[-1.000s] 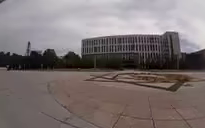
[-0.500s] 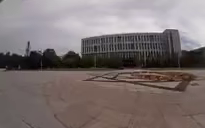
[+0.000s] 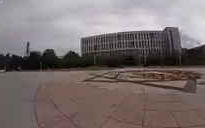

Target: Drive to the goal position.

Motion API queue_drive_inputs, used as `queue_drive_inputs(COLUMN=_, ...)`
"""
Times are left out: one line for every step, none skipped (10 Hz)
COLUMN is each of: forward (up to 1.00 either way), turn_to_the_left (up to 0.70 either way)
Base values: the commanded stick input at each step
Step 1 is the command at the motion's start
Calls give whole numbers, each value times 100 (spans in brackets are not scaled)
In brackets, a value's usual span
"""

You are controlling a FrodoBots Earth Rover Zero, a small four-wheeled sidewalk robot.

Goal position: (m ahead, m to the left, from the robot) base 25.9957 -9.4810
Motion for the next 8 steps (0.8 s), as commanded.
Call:
queue_drive_inputs(forward=70, turn_to_the_left=0)
queue_drive_inputs(forward=70, turn_to_the_left=0)
queue_drive_inputs(forward=70, turn_to_the_left=0)
queue_drive_inputs(forward=70, turn_to_the_left=0)
queue_drive_inputs(forward=70, turn_to_the_left=0)
queue_drive_inputs(forward=70, turn_to_the_left=0)
queue_drive_inputs(forward=70, turn_to_the_left=0)
queue_drive_inputs(forward=70, turn_to_the_left=0)
